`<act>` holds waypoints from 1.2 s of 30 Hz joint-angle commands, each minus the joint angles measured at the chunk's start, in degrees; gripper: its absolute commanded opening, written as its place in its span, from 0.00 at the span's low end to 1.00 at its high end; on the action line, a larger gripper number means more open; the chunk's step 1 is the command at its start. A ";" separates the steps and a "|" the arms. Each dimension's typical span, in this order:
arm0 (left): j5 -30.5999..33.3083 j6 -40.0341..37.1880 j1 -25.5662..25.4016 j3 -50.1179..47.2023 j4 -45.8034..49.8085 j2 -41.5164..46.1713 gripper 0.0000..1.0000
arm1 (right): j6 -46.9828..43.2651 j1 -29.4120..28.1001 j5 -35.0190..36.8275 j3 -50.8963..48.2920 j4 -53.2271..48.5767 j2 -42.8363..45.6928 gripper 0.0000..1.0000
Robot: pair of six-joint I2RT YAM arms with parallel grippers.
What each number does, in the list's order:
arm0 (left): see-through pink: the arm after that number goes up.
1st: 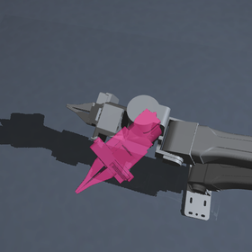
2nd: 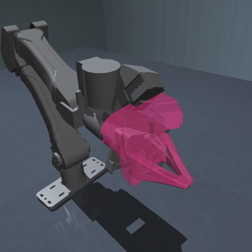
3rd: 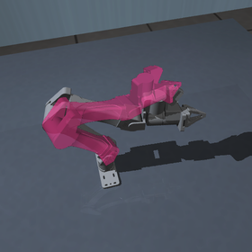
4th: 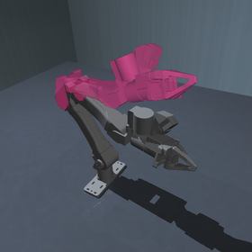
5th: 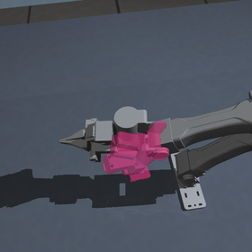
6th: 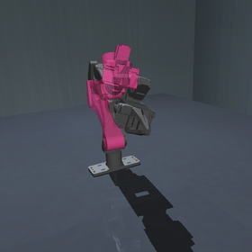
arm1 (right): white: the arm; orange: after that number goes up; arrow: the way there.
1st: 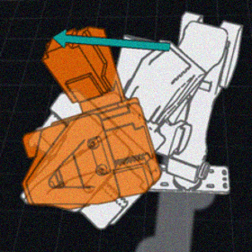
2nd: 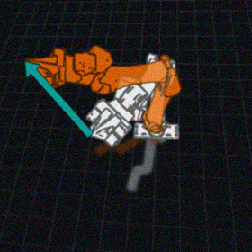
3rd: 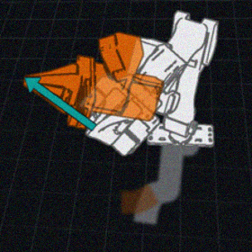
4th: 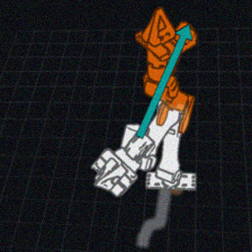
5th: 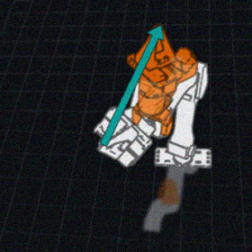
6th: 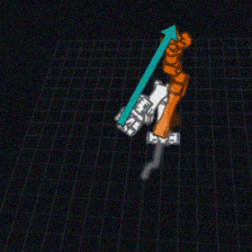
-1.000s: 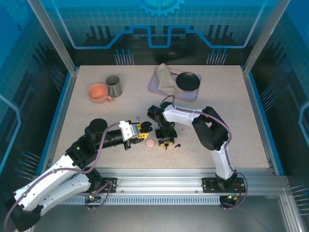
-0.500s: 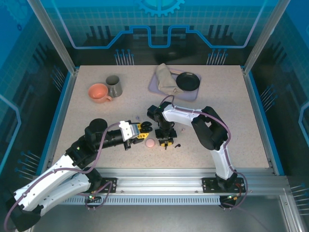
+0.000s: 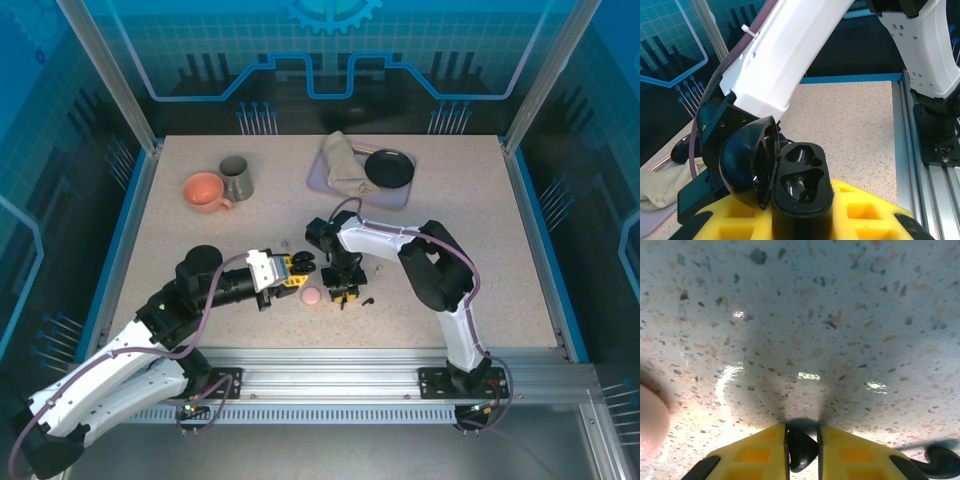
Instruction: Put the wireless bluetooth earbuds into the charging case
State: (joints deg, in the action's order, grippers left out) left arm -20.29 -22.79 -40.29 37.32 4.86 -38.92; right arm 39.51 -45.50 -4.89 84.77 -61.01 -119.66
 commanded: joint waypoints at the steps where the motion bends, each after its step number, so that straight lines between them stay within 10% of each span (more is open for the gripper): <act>1: 1.30 0.42 -0.38 0.49 0.23 -0.15 0.00 | -4.09 -0.18 1.46 -2.06 3.18 1.35 0.21; 36: 3.98 10.91 -0.29 -1.76 -4.81 -4.00 0.00 | -25.66 9.54 -9.05 -20.32 26.95 22.63 0.18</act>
State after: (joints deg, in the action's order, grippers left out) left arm -16.69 -15.20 -40.32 36.73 3.62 -42.48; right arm 16.25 -37.45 -11.38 66.50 -38.59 -100.38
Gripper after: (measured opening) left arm 0.217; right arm 0.178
